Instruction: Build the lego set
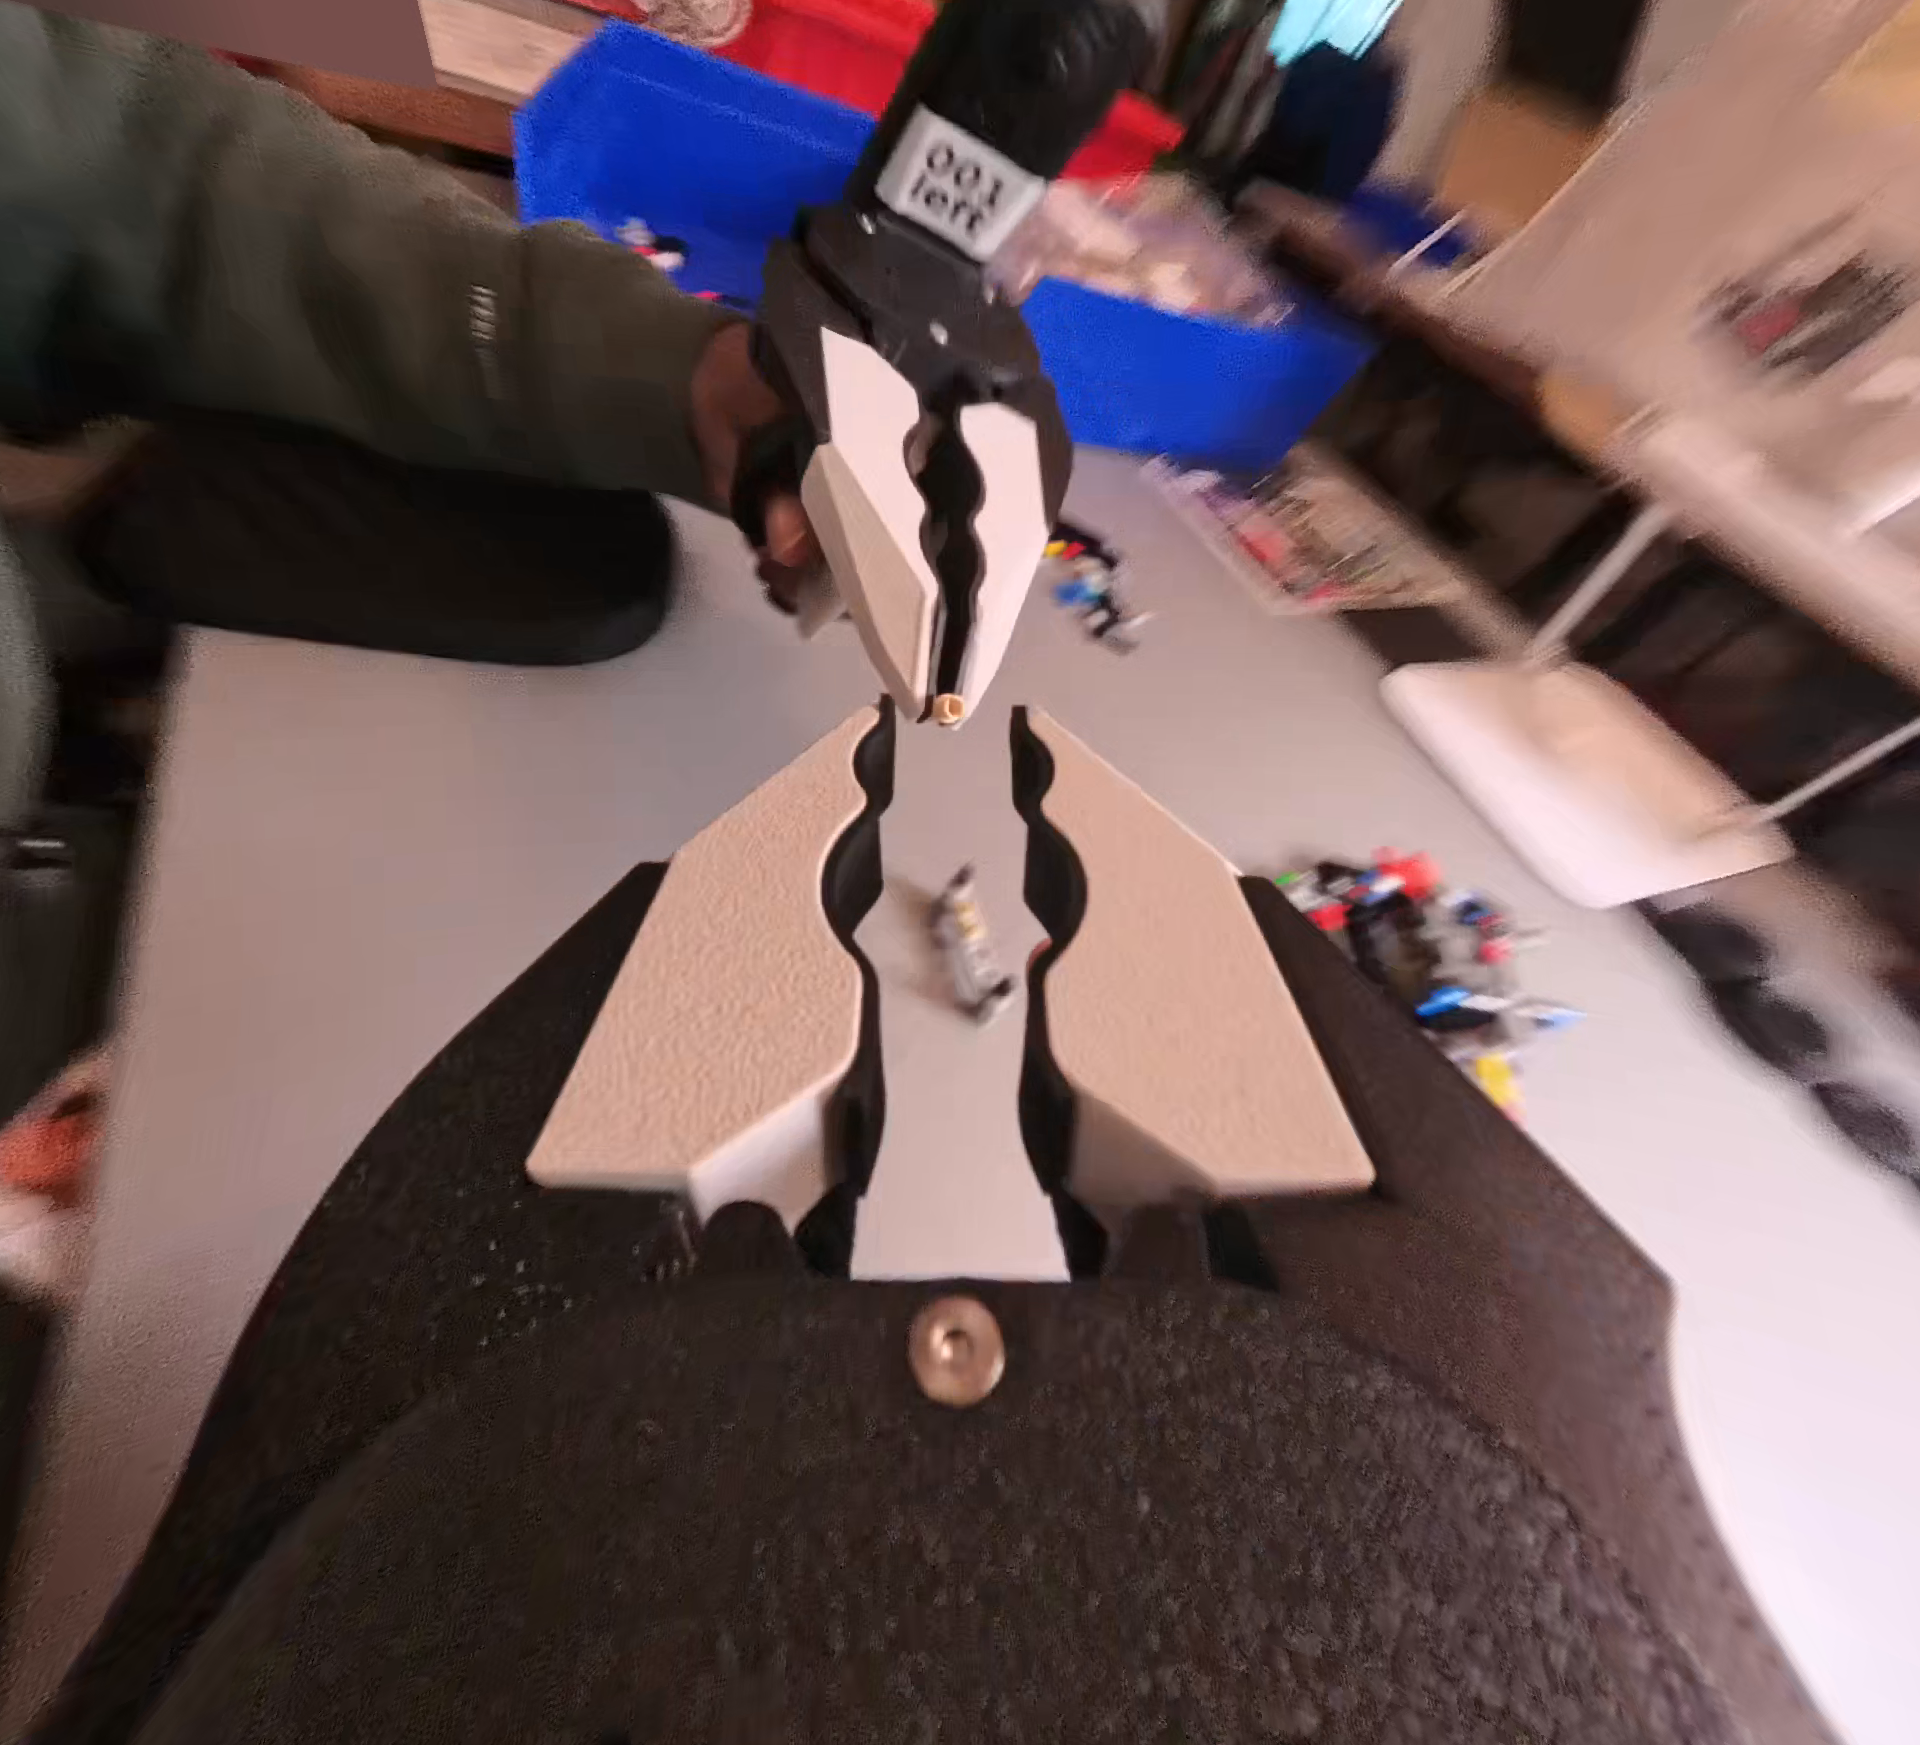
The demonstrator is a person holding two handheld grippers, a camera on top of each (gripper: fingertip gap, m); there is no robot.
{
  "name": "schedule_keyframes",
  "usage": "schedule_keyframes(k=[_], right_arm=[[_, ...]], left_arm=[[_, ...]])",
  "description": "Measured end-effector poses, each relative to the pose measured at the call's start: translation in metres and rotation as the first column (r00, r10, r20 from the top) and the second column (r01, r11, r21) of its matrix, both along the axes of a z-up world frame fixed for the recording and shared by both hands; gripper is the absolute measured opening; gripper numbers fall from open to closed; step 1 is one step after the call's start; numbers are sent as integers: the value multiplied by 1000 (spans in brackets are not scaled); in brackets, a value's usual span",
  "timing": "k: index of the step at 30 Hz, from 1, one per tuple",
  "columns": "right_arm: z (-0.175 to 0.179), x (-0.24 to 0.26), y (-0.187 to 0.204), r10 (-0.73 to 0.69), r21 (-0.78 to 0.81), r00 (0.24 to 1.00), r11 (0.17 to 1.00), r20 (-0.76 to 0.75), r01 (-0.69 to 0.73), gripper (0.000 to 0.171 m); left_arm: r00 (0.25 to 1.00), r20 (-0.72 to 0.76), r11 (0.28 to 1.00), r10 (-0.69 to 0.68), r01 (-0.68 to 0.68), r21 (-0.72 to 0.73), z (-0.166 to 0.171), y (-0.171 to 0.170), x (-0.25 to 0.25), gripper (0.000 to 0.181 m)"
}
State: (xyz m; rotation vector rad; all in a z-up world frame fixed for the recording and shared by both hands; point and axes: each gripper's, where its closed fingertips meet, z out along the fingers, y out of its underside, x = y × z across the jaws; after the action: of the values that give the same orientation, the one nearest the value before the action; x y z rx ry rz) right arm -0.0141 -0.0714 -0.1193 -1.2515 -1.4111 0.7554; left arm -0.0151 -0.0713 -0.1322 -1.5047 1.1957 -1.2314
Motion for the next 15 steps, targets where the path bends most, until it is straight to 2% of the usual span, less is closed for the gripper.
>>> schedule_keyframes(k=[2, 4, 7, 10, 15], right_arm=[[-13, 5, 2, 67, -211, 993, 976, 95, -46, 20], [-28, 8, 8, 77, -351, 980, 936, 185, -8, 20], [-35, 6, 13, 65, -507, 978, 860, 199, 46, 13], [-40, 3, 16, 49, -612, 979, 786, 196, 83, 15], [-38, -2, 25, -21, -693, 992, 714, 123, 101, 13]], left_arm=[[997, -66, 996, 34, -28, 86, -10, 3, 2, 3], [985, -149, 978, 86, -55, 202, -22, 6, 6, 3], [965, -204, 939, 162, -87, 332, -29, 10, 10, 3], [946, -221, 901, 236, -127, 416, -31, 17, 9, 3], [923, -230, 857, 309, -165, 488, -30, 25, 7, 3]])
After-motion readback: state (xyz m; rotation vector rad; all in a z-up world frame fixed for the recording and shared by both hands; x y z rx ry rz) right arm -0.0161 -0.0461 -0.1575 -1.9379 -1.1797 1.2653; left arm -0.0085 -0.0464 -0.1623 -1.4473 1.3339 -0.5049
